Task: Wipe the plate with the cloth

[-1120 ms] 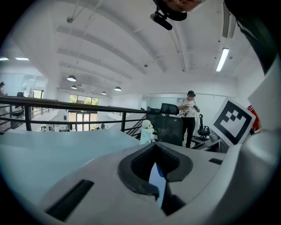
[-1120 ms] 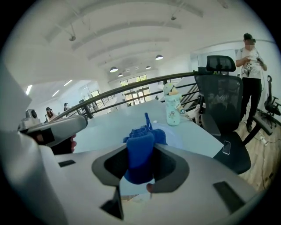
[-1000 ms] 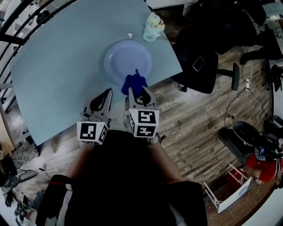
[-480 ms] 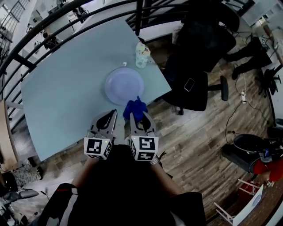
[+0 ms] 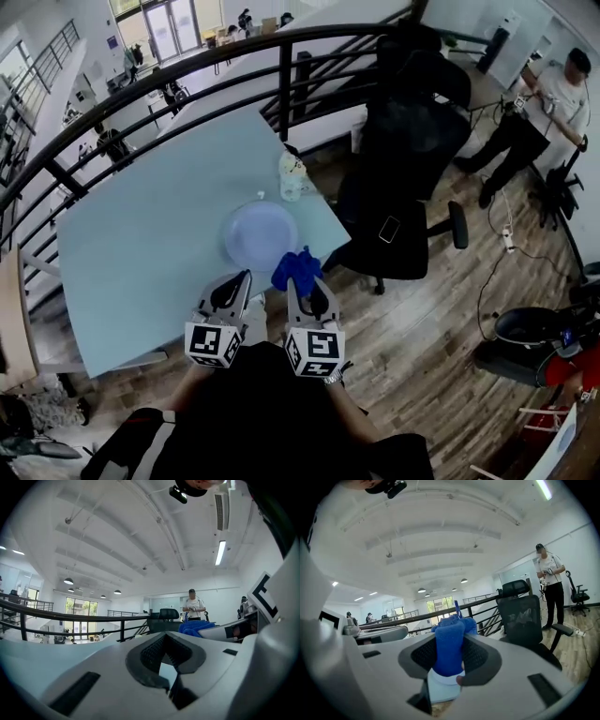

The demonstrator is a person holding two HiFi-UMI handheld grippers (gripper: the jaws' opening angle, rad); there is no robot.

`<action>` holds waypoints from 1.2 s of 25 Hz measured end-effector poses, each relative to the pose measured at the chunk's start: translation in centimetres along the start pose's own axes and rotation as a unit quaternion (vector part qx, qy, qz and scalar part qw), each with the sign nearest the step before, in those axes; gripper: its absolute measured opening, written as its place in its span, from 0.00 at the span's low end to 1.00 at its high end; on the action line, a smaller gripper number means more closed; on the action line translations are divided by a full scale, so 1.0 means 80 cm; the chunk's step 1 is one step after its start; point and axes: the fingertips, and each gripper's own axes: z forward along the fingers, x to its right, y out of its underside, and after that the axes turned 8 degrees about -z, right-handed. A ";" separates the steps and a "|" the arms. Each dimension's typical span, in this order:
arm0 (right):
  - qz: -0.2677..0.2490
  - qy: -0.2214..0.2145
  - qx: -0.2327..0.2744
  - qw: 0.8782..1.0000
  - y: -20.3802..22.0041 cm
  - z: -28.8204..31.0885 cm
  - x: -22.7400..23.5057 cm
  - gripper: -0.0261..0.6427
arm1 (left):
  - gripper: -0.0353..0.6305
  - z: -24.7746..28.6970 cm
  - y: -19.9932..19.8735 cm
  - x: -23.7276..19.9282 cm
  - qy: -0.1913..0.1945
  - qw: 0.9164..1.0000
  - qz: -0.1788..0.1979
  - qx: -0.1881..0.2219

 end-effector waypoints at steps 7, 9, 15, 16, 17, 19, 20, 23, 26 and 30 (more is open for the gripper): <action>-0.022 -0.012 0.025 0.999 -0.024 -0.012 -0.024 0.22 | 0.05 -0.008 -0.018 0.005 0.012 1.000 0.001 0.012; -0.028 -0.013 0.028 0.999 -0.023 -0.016 -0.032 0.22 | 0.05 -0.013 -0.017 0.006 0.017 1.000 0.000 0.014; -0.034 -0.014 0.025 0.999 -0.020 -0.025 -0.046 0.22 | 0.05 -0.026 -0.014 0.013 0.029 0.999 -0.001 0.014; -0.034 -0.014 0.025 0.999 -0.020 -0.026 -0.048 0.22 | 0.05 -0.028 -0.013 0.012 0.029 0.999 -0.001 0.013; -0.033 -0.014 0.025 0.999 -0.020 -0.027 -0.050 0.22 | 0.05 -0.030 -0.013 0.011 0.029 1.000 -0.002 0.012; -0.031 -0.011 0.024 0.999 -0.021 -0.030 -0.052 0.22 | 0.06 -0.034 -0.013 0.009 0.029 1.000 -0.004 0.011; -0.030 -0.009 0.024 0.999 -0.023 -0.030 -0.052 0.22 | 0.05 -0.035 -0.014 0.008 0.029 1.000 -0.005 0.011; -0.029 -0.003 0.026 0.999 -0.026 -0.031 -0.049 0.22 | 0.05 -0.034 -0.016 0.006 0.030 0.999 -0.005 0.011; -0.031 -0.002 0.028 0.999 -0.022 -0.035 -0.047 0.22 | 0.05 -0.039 -0.008 0.009 0.030 0.999 -0.006 0.011; -0.035 -0.001 0.031 0.999 -0.019 -0.033 -0.053 0.22 | 0.05 -0.050 0.001 0.005 0.029 0.999 -0.008 0.010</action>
